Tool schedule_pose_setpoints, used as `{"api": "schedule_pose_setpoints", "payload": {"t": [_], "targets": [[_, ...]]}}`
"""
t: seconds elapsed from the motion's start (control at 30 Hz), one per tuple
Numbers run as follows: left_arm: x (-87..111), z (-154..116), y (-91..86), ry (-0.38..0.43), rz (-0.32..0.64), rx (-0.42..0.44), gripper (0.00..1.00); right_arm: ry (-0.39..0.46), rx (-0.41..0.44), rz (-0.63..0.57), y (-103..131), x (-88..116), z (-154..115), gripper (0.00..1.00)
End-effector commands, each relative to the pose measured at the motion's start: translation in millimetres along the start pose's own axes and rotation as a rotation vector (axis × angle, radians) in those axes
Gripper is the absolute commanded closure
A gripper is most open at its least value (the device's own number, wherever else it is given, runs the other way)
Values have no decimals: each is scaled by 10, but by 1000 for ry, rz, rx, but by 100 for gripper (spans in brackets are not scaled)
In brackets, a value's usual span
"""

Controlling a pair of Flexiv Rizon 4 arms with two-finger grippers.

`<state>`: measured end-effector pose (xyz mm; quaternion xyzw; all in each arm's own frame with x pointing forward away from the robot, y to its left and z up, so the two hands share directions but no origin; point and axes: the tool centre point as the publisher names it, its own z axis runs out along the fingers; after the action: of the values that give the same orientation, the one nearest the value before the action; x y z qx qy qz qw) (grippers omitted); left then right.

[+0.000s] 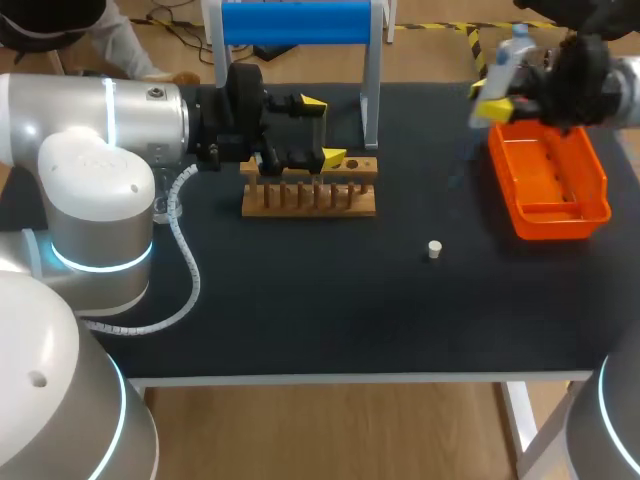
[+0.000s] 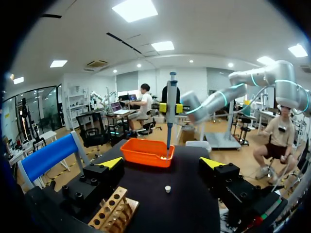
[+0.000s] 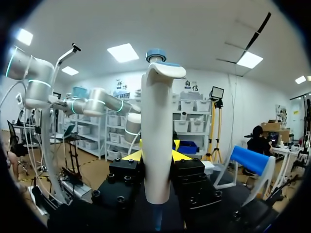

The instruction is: Invert the test tube, pick up the pipette, mount the tip to pipette, aspirate from beaker and dispense into the tube, eject the tip, return the pipette, and cap with the stopper.

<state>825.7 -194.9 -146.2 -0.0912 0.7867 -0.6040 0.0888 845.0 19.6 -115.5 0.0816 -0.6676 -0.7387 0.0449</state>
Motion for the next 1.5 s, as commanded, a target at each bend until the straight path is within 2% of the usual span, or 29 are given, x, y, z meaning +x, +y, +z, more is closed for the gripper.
{"api": "schedule_pose_setpoints", "payload": {"t": [0.03,0.37,0.6,0.8,1.03,1.2,1.5], "targets": [[-1,4,-2,-1,-1,-1,0,-6,19,-3,101,77,-538,100],[-1,4,-2,-1,-1,-1,0,-19,51,2,105,111,-1153,100],[-1,4,-2,-1,-1,-1,0,-17,75,-13,14,79,-1430,100],[-1,4,-2,-1,-1,-1,0,-16,56,-14,-125,-2,-1656,100],[-1,4,-2,-1,-1,-1,0,-8,67,-11,-330,-133,-1817,100],[-1,4,-2,-1,-1,-1,0,11,45,-9,-421,-218,-1881,100],[-1,4,-2,-1,-1,-1,0,46,59,-5,-527,-253,-1914,100]]}}
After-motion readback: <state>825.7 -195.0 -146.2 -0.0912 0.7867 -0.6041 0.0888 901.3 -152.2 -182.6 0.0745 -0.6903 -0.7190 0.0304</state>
